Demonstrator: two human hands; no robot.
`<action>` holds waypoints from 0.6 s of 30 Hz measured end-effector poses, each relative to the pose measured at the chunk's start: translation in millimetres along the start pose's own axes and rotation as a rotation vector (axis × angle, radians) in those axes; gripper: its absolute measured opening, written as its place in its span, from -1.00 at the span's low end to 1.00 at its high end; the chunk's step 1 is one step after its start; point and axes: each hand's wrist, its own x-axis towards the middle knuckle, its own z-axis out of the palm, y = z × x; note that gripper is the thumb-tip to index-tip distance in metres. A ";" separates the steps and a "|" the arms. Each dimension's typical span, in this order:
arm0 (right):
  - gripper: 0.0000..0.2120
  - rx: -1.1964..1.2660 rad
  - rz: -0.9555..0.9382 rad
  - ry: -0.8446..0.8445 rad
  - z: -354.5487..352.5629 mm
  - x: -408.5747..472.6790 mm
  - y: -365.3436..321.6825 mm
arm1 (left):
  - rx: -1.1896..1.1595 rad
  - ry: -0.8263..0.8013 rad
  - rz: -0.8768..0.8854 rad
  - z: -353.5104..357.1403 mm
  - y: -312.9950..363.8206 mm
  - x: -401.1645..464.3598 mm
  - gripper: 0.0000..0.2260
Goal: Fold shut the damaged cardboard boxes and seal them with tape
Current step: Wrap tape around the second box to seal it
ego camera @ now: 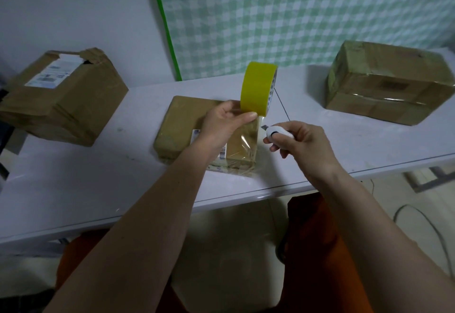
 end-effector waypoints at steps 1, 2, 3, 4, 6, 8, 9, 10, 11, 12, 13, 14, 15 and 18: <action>-0.90 -0.124 -0.053 0.039 3.1 -0.4 1.1 | -0.009 -0.002 -0.004 -0.4 0.0 0.4 -0.82; -0.92 -0.258 -0.117 0.083 6.9 -0.7 2.6 | -0.016 -0.005 -0.009 -0.5 0.0 0.8 -0.82; -0.92 -0.381 -0.198 0.134 10.7 -1.4 3.2 | -0.020 -0.007 -0.012 -0.1 -0.2 1.5 -0.83; -0.91 -0.477 -0.296 0.180 14.0 -1.8 2.8 | -0.023 -0.009 -0.012 0.8 0.0 1.8 -0.83; -0.89 -0.586 -0.495 0.206 20.3 -2.1 3.0 | -0.041 0.002 -0.013 2.7 0.0 2.2 -0.83; -0.85 -0.644 -0.578 0.180 28.0 -1.7 2.0 | -0.063 0.012 -0.016 3.2 -0.7 3.4 -0.84; -0.85 -0.676 -0.580 0.156 30.9 -0.6 1.6 | -0.070 0.017 -0.021 3.1 -0.8 3.8 -0.85; -0.86 -0.717 -0.577 0.126 32.0 1.2 2.7 | -0.076 0.023 -0.027 2.5 -0.7 4.2 -0.85; -0.87 -0.757 -0.575 0.104 29.7 4.1 7.1 | -0.072 0.032 -0.029 2.3 -0.9 4.5 -0.86; -0.89 -0.779 -0.559 0.101 23.3 7.9 13.9 | -0.055 0.047 -0.031 3.0 -1.2 4.8 -0.85; -0.90 -0.783 -0.525 0.124 13.8 10.7 21.4 | -0.027 0.062 -0.031 3.7 -1.1 4.3 -0.83; -0.90 -0.780 -0.489 0.168 2.5 12.9 29.3 | -0.008 0.077 -0.032 5.0 -2.0 3.6 -0.82; -0.89 -0.770 -0.459 0.214 -8.3 14.4 36.1 | -0.011 0.090 -0.032 5.8 -2.4 3.6 -0.83; -0.87 -0.644 -0.396 0.257 -20.7 14.4 47.4 | -0.072 0.120 -0.034 6.0 -2.4 4.8 -0.89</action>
